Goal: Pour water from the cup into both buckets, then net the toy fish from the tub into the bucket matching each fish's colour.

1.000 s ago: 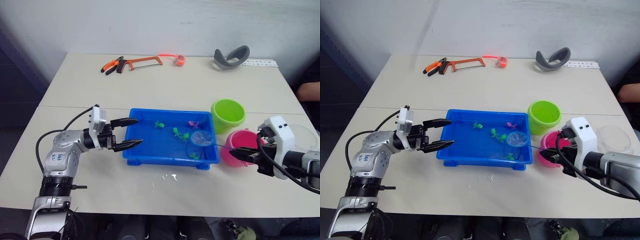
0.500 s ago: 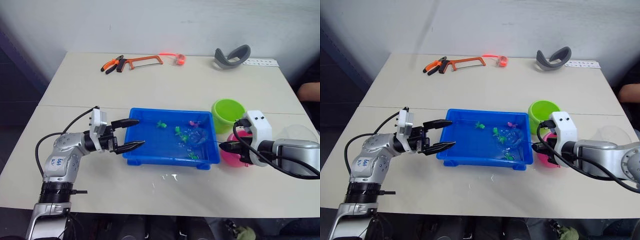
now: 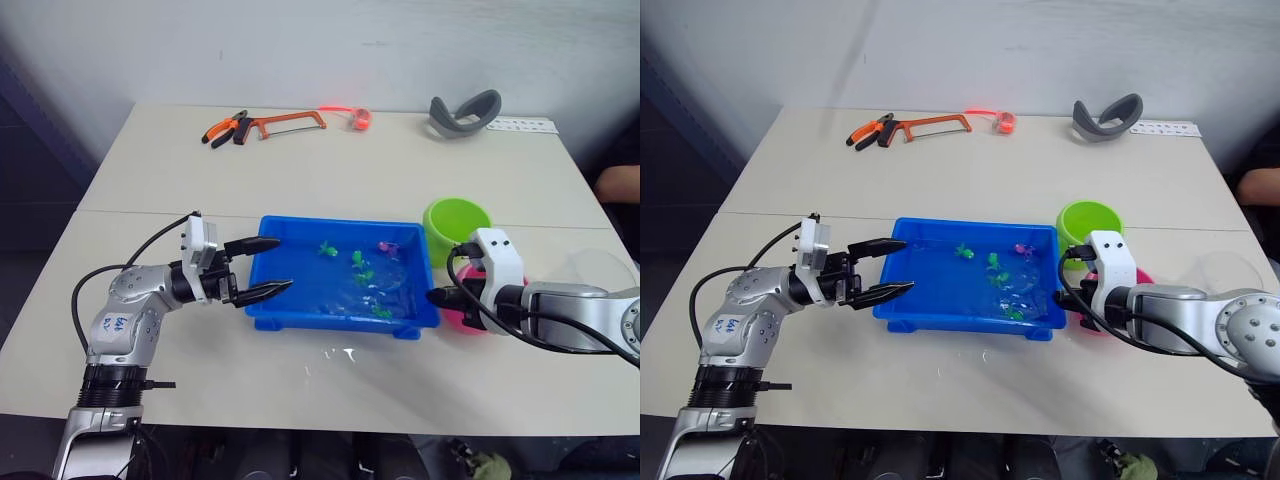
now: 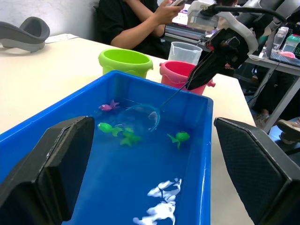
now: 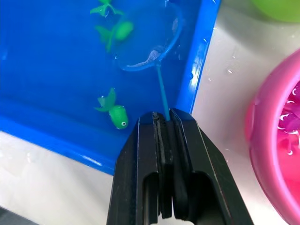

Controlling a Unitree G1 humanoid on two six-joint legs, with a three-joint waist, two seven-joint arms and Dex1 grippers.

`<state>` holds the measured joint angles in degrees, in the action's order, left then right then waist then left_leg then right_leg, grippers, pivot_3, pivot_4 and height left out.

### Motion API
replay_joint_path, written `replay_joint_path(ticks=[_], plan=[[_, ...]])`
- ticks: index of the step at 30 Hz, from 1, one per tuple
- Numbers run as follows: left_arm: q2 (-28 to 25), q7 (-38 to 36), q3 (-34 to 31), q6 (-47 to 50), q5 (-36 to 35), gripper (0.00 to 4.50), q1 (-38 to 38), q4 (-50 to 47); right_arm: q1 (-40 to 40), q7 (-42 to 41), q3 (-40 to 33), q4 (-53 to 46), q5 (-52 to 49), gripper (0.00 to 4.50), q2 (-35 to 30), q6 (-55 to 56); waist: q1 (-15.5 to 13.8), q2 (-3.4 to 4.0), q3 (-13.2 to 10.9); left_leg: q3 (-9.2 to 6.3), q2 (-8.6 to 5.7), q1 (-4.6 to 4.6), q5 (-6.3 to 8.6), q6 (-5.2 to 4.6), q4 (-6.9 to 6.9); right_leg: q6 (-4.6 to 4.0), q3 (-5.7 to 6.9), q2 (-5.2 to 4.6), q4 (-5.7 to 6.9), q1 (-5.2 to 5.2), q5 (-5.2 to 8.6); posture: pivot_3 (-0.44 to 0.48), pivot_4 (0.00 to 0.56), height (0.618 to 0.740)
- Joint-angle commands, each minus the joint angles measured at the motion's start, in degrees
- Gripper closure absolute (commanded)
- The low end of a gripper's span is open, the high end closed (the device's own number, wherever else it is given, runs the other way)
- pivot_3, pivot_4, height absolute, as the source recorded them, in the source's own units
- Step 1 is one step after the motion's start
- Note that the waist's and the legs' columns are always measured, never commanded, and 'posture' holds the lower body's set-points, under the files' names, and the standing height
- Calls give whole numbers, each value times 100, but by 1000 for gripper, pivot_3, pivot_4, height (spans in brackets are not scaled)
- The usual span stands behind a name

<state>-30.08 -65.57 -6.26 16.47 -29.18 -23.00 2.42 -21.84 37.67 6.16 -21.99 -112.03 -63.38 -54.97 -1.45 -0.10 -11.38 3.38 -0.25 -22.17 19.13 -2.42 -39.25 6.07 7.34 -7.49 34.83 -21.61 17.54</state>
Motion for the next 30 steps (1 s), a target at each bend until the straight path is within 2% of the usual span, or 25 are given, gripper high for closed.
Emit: replay_joint_path(ticks=[1, 17, 26, 30], plan=[[-11, 52, -16, 58, -163, 48, -38, -316, 119, 513, -265, -101, -97, 4500, 345, 205, -2, 0, 0, -1, 0, 0, 0, 0, 0, 0, 1, 0, -1, 1, 0, 0, 150, 740], [-46, 117, 5, 285, -210, 48, 2, -568, 364, 1741, -584, -399, -97, 4500, 1505, 678, 5, 1, 0, -2, -1, -1, -2, 1, 0, 0, -2, 2, 1, 0, 0, 0, 150, 740], [-27, 83, 42, 287, -193, 48, -21, -509, 220, 1531, -405, -470, -97, 4500, 1085, 527, 5, 3, -1, -3, -1, -1, -2, 0, 1, 0, -2, 2, -1, 0, 0, 0, 150, 740], [-24, 78, 54, 282, -195, 48, -47, -481, 213, 1502, -358, -462, -97, 4500, 1086, 567, 9, 3, -1, -2, 0, -1, -2, 0, 2, 0, -3, 2, 0, 0, 0, 0, 150, 740]])
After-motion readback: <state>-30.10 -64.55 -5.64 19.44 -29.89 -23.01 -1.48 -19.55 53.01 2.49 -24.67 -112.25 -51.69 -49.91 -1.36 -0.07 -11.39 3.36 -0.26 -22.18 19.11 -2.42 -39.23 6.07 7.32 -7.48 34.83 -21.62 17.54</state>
